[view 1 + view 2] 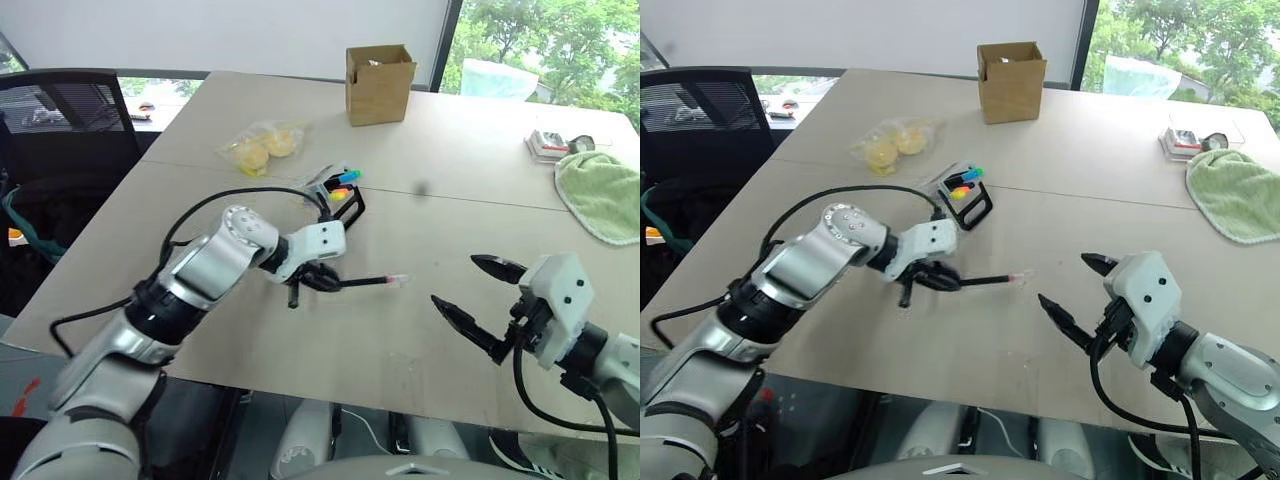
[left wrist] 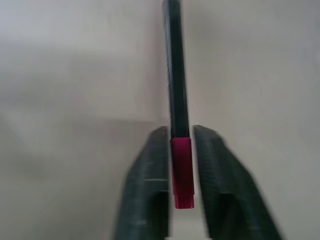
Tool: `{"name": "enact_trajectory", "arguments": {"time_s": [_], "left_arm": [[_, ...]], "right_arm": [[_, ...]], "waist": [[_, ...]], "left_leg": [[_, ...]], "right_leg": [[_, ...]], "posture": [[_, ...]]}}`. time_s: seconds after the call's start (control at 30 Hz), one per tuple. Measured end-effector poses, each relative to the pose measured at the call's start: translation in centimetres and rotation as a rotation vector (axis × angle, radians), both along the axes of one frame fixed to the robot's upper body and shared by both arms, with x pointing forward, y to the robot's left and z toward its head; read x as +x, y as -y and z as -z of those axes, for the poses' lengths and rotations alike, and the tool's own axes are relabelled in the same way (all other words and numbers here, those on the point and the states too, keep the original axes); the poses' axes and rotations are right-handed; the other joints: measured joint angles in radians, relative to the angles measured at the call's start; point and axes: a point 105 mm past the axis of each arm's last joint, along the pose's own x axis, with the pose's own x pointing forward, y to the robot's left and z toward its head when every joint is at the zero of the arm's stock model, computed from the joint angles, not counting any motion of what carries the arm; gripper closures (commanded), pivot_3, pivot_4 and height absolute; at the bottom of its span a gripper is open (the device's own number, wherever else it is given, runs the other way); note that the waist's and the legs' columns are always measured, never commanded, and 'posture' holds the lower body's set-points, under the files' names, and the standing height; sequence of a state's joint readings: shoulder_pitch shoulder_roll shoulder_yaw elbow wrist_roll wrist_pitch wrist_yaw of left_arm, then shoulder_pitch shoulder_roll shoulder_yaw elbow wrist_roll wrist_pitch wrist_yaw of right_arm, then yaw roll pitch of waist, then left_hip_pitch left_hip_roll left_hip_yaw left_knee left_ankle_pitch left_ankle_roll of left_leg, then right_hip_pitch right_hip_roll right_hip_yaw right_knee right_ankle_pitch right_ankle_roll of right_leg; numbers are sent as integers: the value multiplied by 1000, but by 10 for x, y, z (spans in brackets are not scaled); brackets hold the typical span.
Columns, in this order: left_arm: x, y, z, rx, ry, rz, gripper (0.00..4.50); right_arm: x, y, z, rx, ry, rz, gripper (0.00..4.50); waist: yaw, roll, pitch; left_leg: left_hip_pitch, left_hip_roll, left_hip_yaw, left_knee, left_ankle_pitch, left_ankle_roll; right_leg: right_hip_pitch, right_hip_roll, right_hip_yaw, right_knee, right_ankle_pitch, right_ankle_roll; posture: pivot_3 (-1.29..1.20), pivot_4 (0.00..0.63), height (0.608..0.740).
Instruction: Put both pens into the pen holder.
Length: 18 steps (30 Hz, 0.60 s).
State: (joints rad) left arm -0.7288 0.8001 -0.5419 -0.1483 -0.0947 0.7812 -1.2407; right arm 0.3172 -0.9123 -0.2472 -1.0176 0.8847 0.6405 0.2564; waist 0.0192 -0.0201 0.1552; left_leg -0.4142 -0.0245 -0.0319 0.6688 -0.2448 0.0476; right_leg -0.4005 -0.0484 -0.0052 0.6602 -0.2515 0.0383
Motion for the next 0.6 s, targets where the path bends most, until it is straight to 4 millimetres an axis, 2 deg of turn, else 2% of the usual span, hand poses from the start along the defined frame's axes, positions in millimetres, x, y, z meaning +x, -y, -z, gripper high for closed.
{"name": "enact_trajectory", "arguments": {"time_s": [0.07,0.17,0.23,0.37,0.4,0.47,0.57,0.6], "left_arm": [[1,4,1,6,19,10,1317],[3,22,-3,-28,41,46,1317],[6,34,-9,-29,64,84,1317],[12,52,3,9,44,105,1317],[14,54,9,30,36,100,1546],[18,56,7,43,46,104,2098],[21,59,7,56,57,107,3436],[22,59,7,60,62,112,4017]], "right_arm": [[-8,0,8,-21,-45,-40,0],[-18,1,17,-47,-99,-85,0],[-21,5,16,-62,-86,-89,0],[-25,9,13,-96,-48,-102,0],[-25,9,12,-95,-36,-104,0],[-26,10,12,-99,-30,-100,0],[-28,10,13,-98,-15,-92,0],[-28,10,14,-96,-14,-87,0]], "waist": [[2,0,0],[2,-1,0],[-6,-1,0],[-5,0,0],[-7,0,0],[-5,-1,-1],[-5,-1,-1],[-5,-1,-1]], "left_leg": [[0,0,0,0,0,1],[0,0,0,1,-1,1],[0,0,0,1,-1,1],[1,1,0,1,-1,1],[1,1,0,1,-1,1],[1,1,0,1,-1,1],[1,1,0,1,-1,1],[1,1,0,1,-1,1]], "right_leg": [[1,0,0,-1,0,0],[1,1,0,0,0,0],[1,2,0,0,0,0],[1,4,0,1,0,1],[1,4,0,1,0,1],[1,4,0,1,0,1],[2,3,0,0,-1,1],[2,3,1,0,-1,1]], "posture": [[0,150,740],[0,150,740],[0,150,740],[0,150,740],[0,150,740],[0,150,740],[0,150,740],[0,150,740]]}}
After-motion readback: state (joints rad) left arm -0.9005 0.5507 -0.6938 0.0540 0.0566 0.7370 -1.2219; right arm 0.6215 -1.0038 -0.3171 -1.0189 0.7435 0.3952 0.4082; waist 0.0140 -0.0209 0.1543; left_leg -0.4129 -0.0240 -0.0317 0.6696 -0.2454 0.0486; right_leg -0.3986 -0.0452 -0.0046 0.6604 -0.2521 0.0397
